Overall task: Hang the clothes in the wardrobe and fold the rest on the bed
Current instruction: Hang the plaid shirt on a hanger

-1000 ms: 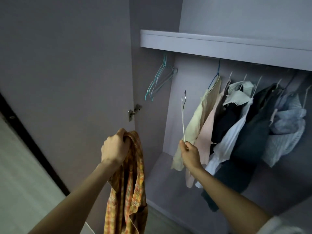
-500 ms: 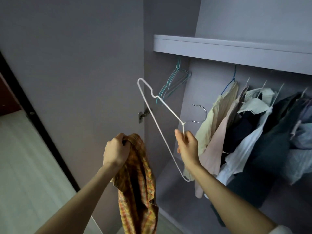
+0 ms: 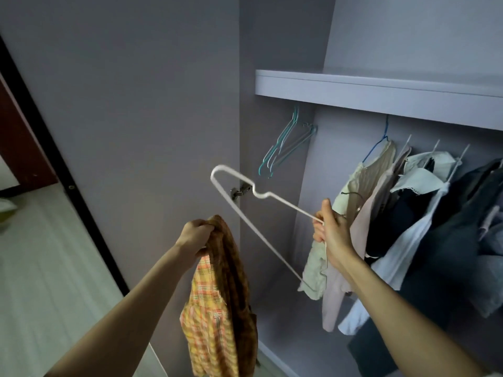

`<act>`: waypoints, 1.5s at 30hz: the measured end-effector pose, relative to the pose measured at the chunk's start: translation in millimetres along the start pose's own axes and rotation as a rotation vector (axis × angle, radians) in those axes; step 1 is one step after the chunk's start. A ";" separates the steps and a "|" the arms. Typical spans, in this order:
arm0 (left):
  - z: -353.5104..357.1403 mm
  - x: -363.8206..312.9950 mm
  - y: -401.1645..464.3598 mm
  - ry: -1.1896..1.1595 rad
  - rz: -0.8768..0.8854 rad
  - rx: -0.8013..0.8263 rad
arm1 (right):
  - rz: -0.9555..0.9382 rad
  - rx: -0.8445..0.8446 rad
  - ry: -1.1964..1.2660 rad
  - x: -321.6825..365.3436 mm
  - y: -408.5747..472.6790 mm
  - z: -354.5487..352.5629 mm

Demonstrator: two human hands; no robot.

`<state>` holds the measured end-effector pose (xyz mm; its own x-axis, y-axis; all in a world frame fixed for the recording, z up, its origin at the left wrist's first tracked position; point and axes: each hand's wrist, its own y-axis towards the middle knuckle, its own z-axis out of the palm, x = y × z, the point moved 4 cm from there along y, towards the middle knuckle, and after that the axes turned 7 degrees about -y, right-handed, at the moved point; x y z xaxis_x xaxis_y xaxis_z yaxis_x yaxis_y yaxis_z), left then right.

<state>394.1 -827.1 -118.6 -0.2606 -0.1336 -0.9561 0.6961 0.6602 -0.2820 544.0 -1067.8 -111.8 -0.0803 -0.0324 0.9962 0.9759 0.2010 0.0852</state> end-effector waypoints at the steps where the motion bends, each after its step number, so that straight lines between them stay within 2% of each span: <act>1: -0.5 -1.1 -1.1 0.031 0.008 0.033 | 0.034 0.041 -0.008 0.0 0.4 -1.6; 3: -4.5 -5.4 -4.1 0.143 0.048 0.071 | 0.001 0.148 -0.124 0.0 -1.8 0.3; 9: 2.9 -33.3 -24.2 0.538 0.325 0.089 | -0.326 0.550 -0.673 12.0 -27.7 45.5; 11: 8.1 -42.2 -31.8 0.561 0.377 0.092 | -0.352 0.677 -0.755 11.0 -43.0 71.2; 13: 13.1 -49.0 -40.6 0.515 0.408 0.126 | -0.346 0.730 -0.747 9.4 -55.9 92.0; 15: 14.7 -52.4 -50.0 0.516 0.456 0.168 | -0.355 0.682 -0.750 9.5 -59.6 103.7; 18: 6.2 -52.3 -55.8 0.702 0.598 0.152 | -0.461 0.567 -0.951 11.6 -54.1 104.3; 23: -26.6 -41.1 -50.1 1.001 0.633 0.006 | -0.824 0.500 -1.253 22.7 -45.7 98.0; 26: -38.4 -30.1 -47.0 1.214 0.632 -0.164 | -0.922 0.433 -1.341 28.7 -40.4 96.7; 30: -52.6 -15.5 -40.3 1.286 0.557 -0.287 | -0.924 0.250 -1.510 34.9 -38.9 106.4; 32: -56.1 -10.5 -36.8 1.295 0.542 -0.306 | -0.811 0.203 -1.560 35.8 -34.9 109.0; 33: -56.5 -9.2 -35.2 1.284 0.537 -0.298 | -0.727 0.208 -1.522 35.6 -32.2 110.2; 36: -57.0 -13.0 -32.4 1.228 0.529 -0.246 | -0.362 0.339 -1.159 29.2 -23.7 114.3; 37: -57.0 -15.3 -32.3 1.209 0.525 -0.217 | -0.302 0.353 -1.087 25.8 -21.6 116.6; 38: -56.7 -18.1 -32.8 1.194 0.521 -0.190 | -0.304 0.314 -1.101 24.9 -20.6 117.4; 41: -58.9 -27.2 -34.5 1.234 0.505 -0.185 | -0.498 0.088 -1.390 27.4 -25.7 116.1; 45: -62.3 -33.4 -35.8 1.366 0.440 -0.151 | -0.628 0.009 -1.457 24.2 -29.5 120.8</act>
<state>336.3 -800.2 -71.7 -0.5321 0.8388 -0.1156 0.8333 0.5429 0.1042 488.8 -956.2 -88.3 -0.5758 0.8168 -0.0353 0.7133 0.5230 0.4666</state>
